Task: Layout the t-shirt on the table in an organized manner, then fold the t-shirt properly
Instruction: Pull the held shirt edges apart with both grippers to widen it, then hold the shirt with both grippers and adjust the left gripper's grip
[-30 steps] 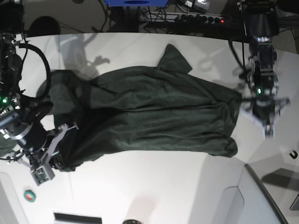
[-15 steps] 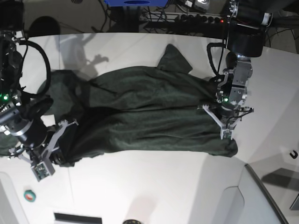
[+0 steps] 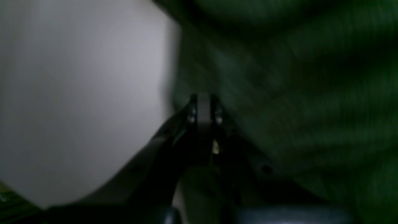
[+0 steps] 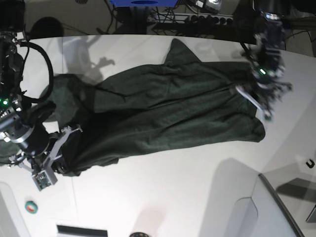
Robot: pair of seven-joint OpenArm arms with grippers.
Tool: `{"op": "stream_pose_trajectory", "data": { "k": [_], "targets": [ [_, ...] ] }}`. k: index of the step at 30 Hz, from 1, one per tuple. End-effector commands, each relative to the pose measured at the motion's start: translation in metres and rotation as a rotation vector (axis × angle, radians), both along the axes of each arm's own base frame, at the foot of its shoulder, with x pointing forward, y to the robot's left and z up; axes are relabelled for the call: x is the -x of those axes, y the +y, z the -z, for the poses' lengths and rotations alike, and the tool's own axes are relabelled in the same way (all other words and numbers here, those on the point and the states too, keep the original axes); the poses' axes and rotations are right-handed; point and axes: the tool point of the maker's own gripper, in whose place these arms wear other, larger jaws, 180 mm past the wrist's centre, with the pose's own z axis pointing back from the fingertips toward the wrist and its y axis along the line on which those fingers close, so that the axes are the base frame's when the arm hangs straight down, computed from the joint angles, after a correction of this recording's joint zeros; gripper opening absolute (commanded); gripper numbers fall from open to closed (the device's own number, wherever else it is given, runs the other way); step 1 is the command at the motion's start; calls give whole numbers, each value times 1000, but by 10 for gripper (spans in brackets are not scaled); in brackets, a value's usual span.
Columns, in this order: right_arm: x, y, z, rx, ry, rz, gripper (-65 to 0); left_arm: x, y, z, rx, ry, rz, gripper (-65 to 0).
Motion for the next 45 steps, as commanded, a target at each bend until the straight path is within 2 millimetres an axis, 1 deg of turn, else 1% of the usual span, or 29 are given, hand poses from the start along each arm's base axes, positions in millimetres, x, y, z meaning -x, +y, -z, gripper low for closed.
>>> {"op": "stream_pose_trajectory", "data": {
  "k": [1,2,4,8,11,13,14,15,20,25,27,29,31,33,41,44,45],
  "targets": [
    [-7,-3,-16,0,-56,1,-648,-20,13,-27,-36,-80,-13,-650],
    [-7,-2,-16,0,-56,0,-648,-29,20,-35,-39,-106,-32,-650],
    [-7,-2,-16,0,-55,-1,-648,-43,38,-42,-60,-118,-58,-650],
    [-6,-2,-14,0,-51,0,-648,-62,46,-28,-57,-73,-69,-650],
    [-6,-2,-14,0,-51,0,-648,-70,53,-13,-58,-21,-80,-434],
    [-5,-2,-14,0,-50,0,-648,-77,57,-10,-55,-28,-89,-329],
    [-5,-1,-13,0,-49,-3,-648,-80,60,-9,-60,-43,-87,-286],
    [-5,-1,-13,0,-49,-3,-648,-80,61,-4,-64,-47,-83,-262],
    [-5,0,-13,0,-47,-6,-648,-81,69,15,-59,-38,-105,-262],
    [-5,0,-13,0,-47,-6,-648,-79,49,45,-96,27,0,-262],
    [-5,0,-12,0,-45,-5,-648,-79,46,51,-106,32,23,-262],
    [-4,0,-11,1,-43,-6,-648,-81,35,55,-90,23,31,-262],
    [-5,0,-11,1,-41,-6,-648,-89,27,47,-83,-8,45,-263],
    [-4,0,-11,1,-40,-5,-648,-97,20,35,-82,-51,65,-263],
    [-4,0,-11,1,-40,-5,-648,-98,16,30,-90,-67,82,-263],
    [-5,-1,-11,1,-40,-4,-648,-102,11,20,-82,-59,80,-263],
    [-5,-2,-11,4,-40,-4,-648,-105,8,13,-77,-58,81,-263]
  ]
}}
